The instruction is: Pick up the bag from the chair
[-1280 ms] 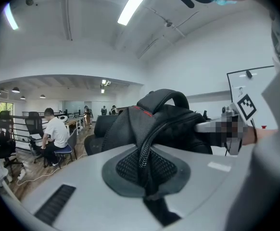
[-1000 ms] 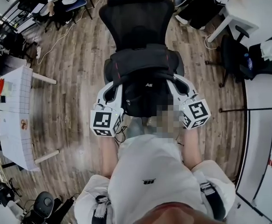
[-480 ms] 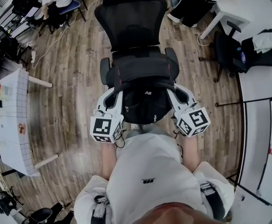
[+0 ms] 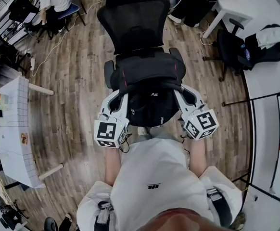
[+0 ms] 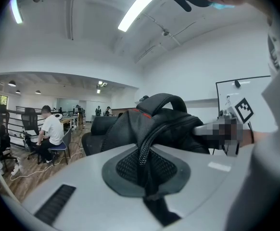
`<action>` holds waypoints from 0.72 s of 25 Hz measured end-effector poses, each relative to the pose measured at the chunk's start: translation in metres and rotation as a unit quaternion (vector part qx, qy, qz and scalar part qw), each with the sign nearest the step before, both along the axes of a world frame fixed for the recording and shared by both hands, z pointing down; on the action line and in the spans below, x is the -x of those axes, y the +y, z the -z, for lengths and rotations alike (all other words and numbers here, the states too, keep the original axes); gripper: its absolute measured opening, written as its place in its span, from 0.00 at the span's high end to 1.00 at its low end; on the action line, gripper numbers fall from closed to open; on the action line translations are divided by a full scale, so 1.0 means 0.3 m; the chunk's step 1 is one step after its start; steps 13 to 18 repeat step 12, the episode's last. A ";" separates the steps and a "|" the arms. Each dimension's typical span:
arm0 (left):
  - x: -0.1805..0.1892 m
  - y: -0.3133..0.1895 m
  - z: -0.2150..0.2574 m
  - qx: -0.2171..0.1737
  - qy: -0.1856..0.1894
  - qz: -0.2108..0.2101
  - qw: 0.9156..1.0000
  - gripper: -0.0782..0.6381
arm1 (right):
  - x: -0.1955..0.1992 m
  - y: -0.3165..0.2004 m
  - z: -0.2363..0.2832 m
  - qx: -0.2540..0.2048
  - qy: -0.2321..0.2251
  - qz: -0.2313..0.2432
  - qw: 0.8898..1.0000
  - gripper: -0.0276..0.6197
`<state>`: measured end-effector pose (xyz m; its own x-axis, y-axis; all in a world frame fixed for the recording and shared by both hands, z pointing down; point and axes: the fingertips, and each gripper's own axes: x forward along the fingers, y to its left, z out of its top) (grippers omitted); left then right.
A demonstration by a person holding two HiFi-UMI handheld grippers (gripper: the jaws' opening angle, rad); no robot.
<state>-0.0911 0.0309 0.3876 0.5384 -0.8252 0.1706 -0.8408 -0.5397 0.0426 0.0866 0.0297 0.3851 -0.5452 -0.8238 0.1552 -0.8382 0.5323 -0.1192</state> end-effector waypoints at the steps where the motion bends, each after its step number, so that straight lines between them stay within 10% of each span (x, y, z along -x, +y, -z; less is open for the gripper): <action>1: 0.000 -0.006 0.004 -0.001 0.000 -0.001 1.000 0.87 | 0.000 -0.003 0.003 0.000 0.000 -0.001 1.000 0.91; 18: 0.116 0.003 0.026 -0.015 0.010 -0.011 1.000 0.87 | 0.116 0.026 0.016 -0.009 0.010 -0.004 1.000 0.91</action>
